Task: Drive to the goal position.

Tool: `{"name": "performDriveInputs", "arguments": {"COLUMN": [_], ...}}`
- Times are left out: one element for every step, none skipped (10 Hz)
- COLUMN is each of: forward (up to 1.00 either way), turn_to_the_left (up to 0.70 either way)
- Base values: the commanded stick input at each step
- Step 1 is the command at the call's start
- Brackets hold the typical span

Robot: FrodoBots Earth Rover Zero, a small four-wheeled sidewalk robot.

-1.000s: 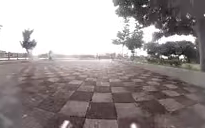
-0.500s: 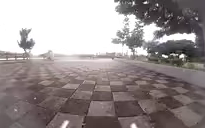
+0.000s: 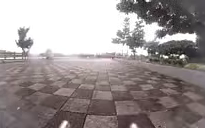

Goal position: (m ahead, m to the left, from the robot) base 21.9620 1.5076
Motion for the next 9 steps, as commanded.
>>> {"name": "performDriveInputs", "arguments": {"forward": [0.7, 0.7, 0.7, 0.7, 0.7, 0.7, 0.7, 0.7, 0.7], "turn_to_the_left": [0.0, 0.0, 0.0, 0.0, 0.0, 0.0, 0.0, 0.0, 0.0]}}
